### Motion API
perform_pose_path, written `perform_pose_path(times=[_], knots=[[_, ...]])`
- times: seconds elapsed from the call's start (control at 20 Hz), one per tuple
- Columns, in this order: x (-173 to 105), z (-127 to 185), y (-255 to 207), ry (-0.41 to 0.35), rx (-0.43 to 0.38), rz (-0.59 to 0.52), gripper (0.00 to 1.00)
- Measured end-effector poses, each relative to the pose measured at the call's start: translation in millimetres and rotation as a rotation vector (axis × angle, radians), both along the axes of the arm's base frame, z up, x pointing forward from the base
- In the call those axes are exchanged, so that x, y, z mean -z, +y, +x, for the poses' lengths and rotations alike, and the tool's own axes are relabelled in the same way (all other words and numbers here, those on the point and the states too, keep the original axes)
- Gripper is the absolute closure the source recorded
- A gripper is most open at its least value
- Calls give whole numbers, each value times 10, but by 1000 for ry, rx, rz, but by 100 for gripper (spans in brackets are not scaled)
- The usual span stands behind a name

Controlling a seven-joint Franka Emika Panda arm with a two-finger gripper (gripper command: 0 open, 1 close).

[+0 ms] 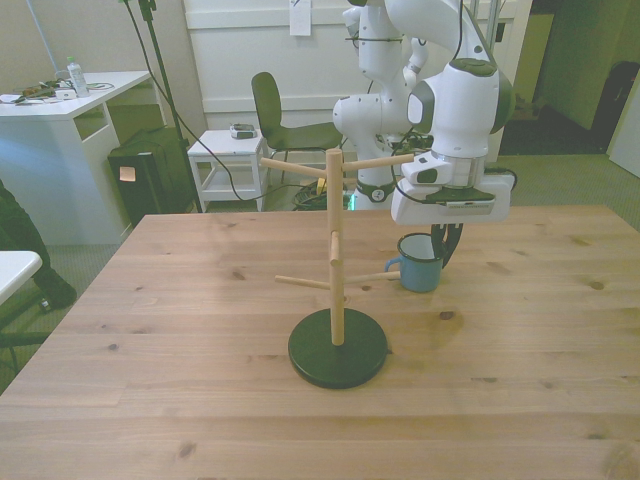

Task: Hang the mug

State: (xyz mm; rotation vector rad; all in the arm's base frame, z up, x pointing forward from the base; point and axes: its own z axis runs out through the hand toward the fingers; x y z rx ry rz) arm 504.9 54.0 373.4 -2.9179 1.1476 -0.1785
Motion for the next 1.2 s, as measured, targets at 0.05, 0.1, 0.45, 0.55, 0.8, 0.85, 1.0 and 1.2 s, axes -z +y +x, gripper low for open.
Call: perform_pose_path(times=[0.05,0.1,0.45,0.55,0.8,0.85,1.0,1.2], knots=[[0,-5,-23,0,3,0,100],[-2,-16,-50,1,5,0,100],[-560,-305,-499,-49,50,-5,100],[-832,-411,-673,-64,61,-8,100],[-1347,-520,-991,-99,81,-12,100],[-1392,-510,-1021,-103,85,-13,100],[-1529,-473,-1096,-111,92,-9,100],[-1748,-428,-1190,-128,95,-2,100]])
